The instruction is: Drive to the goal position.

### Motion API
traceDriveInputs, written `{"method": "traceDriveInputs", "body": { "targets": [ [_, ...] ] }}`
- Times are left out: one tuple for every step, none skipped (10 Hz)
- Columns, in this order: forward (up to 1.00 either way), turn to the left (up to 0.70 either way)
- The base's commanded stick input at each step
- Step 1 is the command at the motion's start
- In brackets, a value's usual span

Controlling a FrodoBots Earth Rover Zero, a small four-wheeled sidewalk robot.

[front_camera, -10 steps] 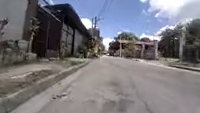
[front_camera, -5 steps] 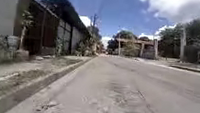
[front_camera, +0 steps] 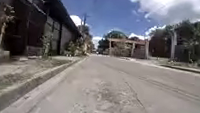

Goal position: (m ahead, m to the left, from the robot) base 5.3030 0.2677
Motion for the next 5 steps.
{"method": "traceDriveInputs", "body": {
  "targets": [
    [0.70, 0.00],
    [0.70, 0.00],
    [0.70, 0.00],
    [0.70, 0.00],
    [0.70, 0.00]
  ]
}}
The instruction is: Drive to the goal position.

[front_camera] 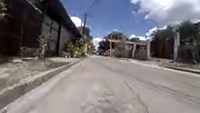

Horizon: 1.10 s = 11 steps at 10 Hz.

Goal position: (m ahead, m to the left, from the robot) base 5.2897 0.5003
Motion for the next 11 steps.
{"method": "traceDriveInputs", "body": {
  "targets": [
    [0.70, 0.00],
    [0.70, 0.00],
    [0.70, 0.00],
    [0.70, 0.00],
    [0.70, 0.00],
    [0.70, 0.00],
    [0.70, 0.00],
    [0.70, 0.00],
    [0.70, 0.00],
    [0.70, 0.00],
    [0.70, 0.00]
  ]
}}
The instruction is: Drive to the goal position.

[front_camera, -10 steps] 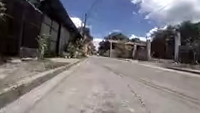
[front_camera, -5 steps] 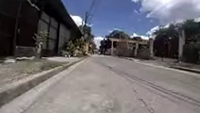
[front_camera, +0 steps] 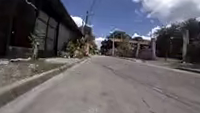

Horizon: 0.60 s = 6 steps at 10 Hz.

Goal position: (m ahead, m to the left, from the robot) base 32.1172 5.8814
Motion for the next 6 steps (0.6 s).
{"method": "traceDriveInputs", "body": {
  "targets": [
    [0.70, 0.00],
    [0.70, 0.00],
    [0.70, 0.00],
    [0.70, 0.00],
    [0.70, 0.00],
    [0.70, 0.00]
  ]
}}
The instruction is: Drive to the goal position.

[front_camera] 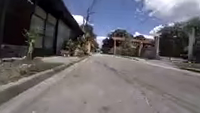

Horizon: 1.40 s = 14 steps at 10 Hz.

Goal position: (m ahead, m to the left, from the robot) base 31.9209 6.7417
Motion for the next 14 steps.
{"method": "traceDriveInputs", "body": {
  "targets": [
    [0.70, 0.00],
    [0.70, 0.00],
    [0.70, 0.00],
    [0.70, 0.00],
    [0.70, 0.00],
    [0.70, 0.00],
    [0.70, 0.00],
    [0.70, 0.00],
    [0.70, 0.00],
    [0.70, 0.00],
    [0.70, 0.00],
    [0.70, 0.00],
    [0.70, 0.00],
    [0.70, 0.00]
  ]
}}
